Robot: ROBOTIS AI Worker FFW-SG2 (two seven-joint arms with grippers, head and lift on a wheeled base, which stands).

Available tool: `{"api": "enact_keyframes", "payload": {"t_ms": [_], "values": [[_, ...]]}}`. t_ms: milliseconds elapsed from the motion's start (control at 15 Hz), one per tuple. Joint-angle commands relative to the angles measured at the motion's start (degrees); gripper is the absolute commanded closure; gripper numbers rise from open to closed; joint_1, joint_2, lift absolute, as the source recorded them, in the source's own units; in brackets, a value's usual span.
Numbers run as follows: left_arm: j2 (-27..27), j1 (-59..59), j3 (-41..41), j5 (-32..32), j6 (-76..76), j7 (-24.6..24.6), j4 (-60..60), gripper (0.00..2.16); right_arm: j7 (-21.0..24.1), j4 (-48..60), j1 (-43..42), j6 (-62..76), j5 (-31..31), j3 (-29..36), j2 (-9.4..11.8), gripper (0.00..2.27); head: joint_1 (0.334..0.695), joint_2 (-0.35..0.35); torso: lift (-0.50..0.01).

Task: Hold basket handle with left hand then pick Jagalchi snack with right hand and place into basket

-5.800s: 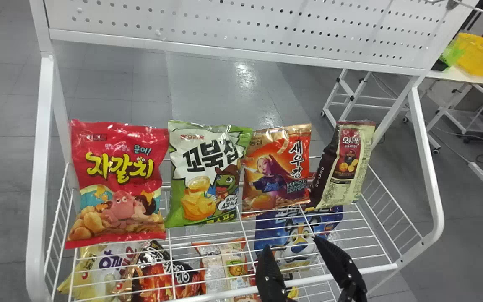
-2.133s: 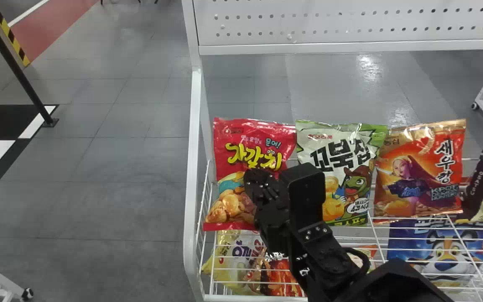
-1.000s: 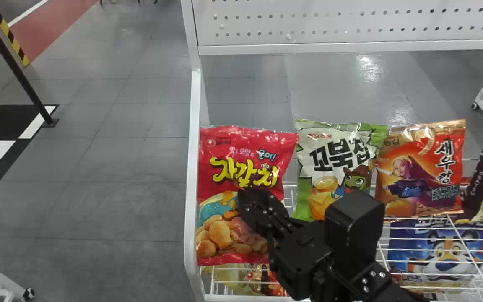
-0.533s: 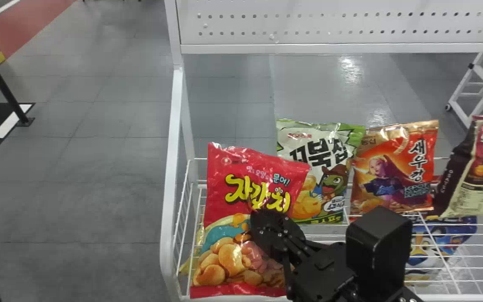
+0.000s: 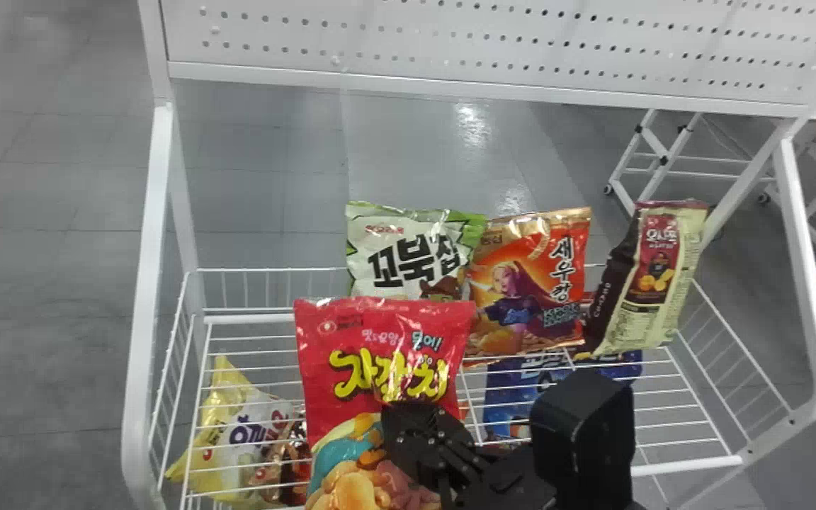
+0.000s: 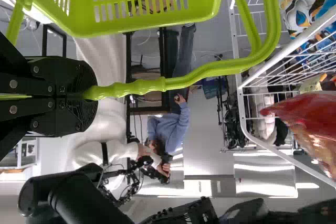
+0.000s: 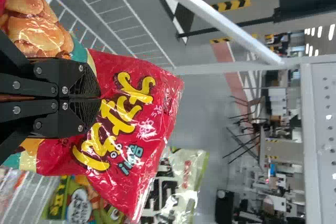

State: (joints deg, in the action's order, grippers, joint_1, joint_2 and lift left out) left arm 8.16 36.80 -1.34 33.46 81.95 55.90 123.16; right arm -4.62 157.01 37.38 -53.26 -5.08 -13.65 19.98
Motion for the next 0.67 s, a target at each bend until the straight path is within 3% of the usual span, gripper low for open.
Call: {"api": "enact_keyframes", "payload": {"t_ms": [0, 133, 333, 600], "values": [[-0.16, 0.12, 0.02, 0.02, -0.25, 0.0, -0.11, 1.23, -0.04, 3.13, 0.59, -8.75, 0.07, 1.87, 0.15, 1.96, 0.695, -0.295, -0.01], [-0.25, 0.38, 0.02, -0.07, -0.6, 0.0, -0.2, 1.23, -0.39, 4.45, 0.59, -14.55, 0.42, 3.45, 0.15, 1.96, 0.695, -0.344, -0.01], [-0.43, 0.64, -0.07, -0.07, -0.78, -0.18, -0.11, 1.23, -3.55, 5.59, 0.59, -23.51, 0.77, 7.58, -0.82, 1.96, 0.695, -0.35, -0.01], [-0.6, 0.82, -0.07, -0.07, -0.95, -0.27, -0.11, 1.23, -17.79, 6.56, 0.59, -33.89, -0.1, 15.05, -4.34, 1.95, 0.695, -0.35, -0.01]]}}
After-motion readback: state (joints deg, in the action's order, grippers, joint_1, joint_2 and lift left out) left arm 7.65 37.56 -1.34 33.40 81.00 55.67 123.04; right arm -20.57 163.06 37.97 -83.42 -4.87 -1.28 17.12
